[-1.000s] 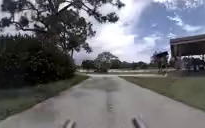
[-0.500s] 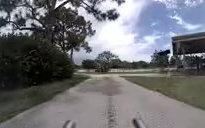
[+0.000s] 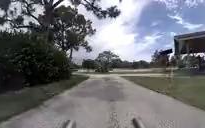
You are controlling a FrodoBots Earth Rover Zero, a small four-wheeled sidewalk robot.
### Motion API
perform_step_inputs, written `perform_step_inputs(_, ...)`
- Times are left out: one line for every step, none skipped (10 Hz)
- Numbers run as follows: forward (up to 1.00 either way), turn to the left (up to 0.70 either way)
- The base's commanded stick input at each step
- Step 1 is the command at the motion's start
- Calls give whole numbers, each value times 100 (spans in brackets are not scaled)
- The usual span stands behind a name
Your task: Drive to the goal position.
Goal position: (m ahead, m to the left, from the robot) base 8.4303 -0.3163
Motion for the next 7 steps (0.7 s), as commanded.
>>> perform_step_inputs(70, 0)
perform_step_inputs(70, 0)
perform_step_inputs(70, 0)
perform_step_inputs(70, -2)
perform_step_inputs(70, -10)
perform_step_inputs(70, -22)
perform_step_inputs(70, -8)
